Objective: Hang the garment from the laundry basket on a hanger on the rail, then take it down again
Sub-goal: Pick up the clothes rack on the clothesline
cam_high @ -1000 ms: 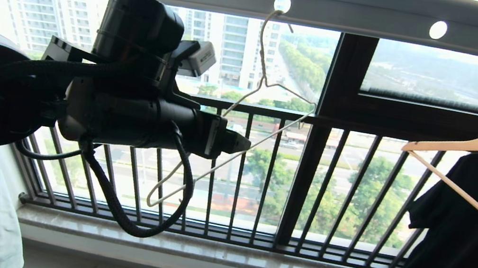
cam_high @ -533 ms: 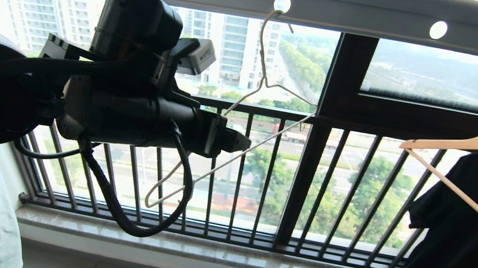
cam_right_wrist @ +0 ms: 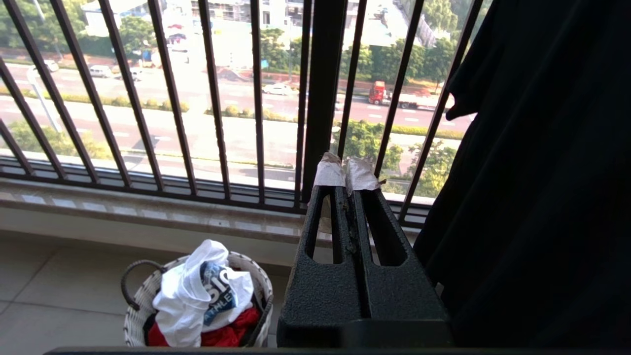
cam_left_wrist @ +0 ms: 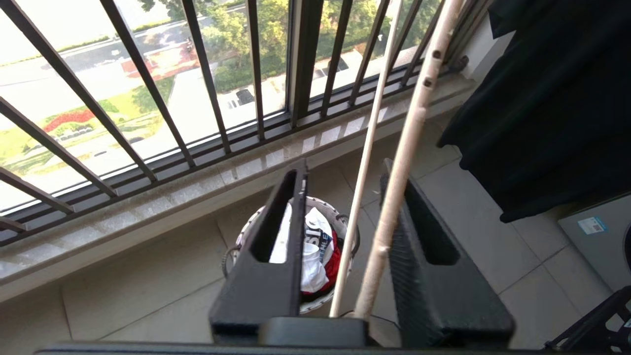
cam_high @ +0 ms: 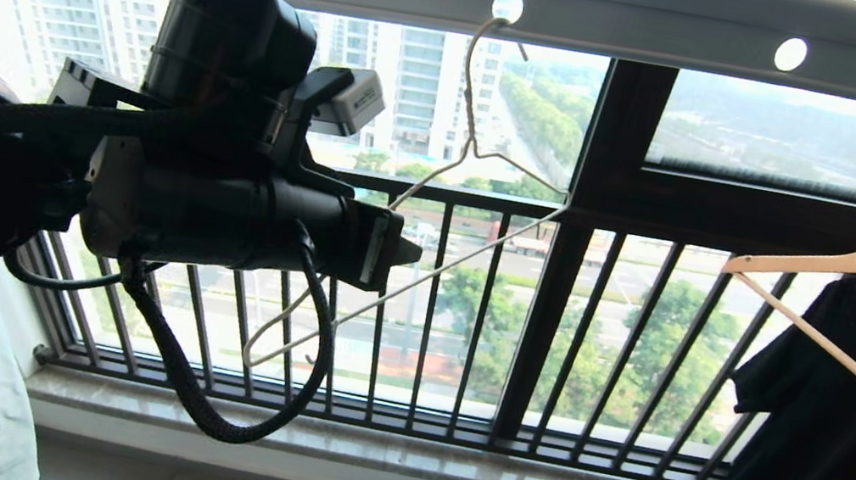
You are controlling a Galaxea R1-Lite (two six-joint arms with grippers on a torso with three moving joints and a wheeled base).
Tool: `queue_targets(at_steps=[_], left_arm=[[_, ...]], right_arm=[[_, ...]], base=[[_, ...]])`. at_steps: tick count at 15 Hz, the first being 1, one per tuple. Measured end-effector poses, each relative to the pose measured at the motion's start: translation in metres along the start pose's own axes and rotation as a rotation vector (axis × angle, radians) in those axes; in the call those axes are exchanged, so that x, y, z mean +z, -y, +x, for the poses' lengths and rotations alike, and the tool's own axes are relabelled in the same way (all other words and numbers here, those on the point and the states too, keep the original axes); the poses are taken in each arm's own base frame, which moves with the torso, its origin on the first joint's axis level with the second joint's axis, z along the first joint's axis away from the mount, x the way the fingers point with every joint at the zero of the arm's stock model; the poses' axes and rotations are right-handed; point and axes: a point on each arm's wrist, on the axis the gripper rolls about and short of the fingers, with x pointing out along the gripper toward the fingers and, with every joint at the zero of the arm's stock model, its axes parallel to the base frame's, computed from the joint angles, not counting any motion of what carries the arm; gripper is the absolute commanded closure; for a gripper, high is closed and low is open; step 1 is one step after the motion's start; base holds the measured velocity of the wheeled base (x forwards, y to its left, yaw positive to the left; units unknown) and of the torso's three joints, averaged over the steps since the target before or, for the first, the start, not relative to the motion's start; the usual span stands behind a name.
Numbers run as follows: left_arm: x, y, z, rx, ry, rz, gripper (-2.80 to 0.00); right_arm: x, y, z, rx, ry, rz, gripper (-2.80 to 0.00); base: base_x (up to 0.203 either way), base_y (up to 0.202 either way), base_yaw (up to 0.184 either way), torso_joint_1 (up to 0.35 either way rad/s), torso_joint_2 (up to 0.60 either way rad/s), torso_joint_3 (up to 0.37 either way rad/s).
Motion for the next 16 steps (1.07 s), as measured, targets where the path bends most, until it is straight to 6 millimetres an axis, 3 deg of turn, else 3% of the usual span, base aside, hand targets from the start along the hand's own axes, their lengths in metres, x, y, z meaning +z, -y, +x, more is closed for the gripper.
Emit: queue_targets(at_steps=[7, 16], left_arm=[[-0.004, 0.005, -0.022, -0.010, 0.019, 0.053, 0.00], [-0.002, 0.008, -0.037, -0.027, 0.047, 0.056, 0.00]], right_arm=[[0.000, 0.000, 0.000, 0.000, 0.000, 0.000, 0.00], [0.000, 0.000, 0.000, 0.000, 0.000, 0.000, 0.00]], base=[[0.000, 0.000, 0.000, 0.000, 0.00, 0.000], [0.000, 0.000, 0.000, 0.000, 0.00, 0.000]])
